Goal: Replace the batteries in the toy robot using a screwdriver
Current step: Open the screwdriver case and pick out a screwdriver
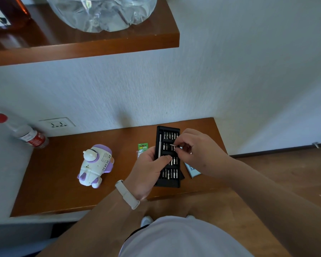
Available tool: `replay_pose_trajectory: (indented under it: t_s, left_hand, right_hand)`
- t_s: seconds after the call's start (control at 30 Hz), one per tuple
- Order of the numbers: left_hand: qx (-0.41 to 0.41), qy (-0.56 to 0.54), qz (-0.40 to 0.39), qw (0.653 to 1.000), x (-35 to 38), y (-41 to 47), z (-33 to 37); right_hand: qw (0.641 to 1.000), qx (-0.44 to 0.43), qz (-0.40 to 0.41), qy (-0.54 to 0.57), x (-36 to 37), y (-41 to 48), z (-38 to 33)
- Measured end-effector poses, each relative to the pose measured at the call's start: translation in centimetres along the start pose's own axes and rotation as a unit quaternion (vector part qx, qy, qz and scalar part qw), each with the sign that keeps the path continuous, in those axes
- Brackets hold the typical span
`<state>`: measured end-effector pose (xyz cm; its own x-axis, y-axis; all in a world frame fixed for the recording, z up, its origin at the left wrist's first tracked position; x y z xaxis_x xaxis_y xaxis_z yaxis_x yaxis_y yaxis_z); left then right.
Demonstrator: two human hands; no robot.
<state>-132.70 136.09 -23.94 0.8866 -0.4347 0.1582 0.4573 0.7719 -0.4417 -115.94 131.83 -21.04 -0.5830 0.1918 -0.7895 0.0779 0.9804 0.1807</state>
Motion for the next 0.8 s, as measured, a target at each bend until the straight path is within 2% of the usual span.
replay_pose_trajectory:
  t_s: [0.17,0.43,0.8]
  left_hand:
    - [0.005,0.015,0.006,1.0,-0.2,0.1,-0.1]
    - [0.002,0.023,0.004,1.0,-0.3,0.3,-0.5]
    - [-0.02,0.003,0.003,1.0,-0.3,1.2,-0.9]
  right_hand:
    - [0.998,0.049,-0.044,-0.003,-0.3,0.7,0.0]
    - [0.994,0.049,-0.093,-0.037,-0.3,1.0,-0.2]
    - [0.998,0.054,-0.041,0.013,0.0,0.5,1.0]
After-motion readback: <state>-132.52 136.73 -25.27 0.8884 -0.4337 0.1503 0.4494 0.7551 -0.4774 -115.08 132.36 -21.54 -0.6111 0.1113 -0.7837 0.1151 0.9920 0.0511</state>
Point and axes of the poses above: each hand's wrist, its own y-axis towards the middle knuckle, its own x-axis out of the palm, z = x × y, the point moved 1 cm from there along y, towards the middle knuckle, and after that the axes turned 6 degrees about z, right-handed, at the moved point
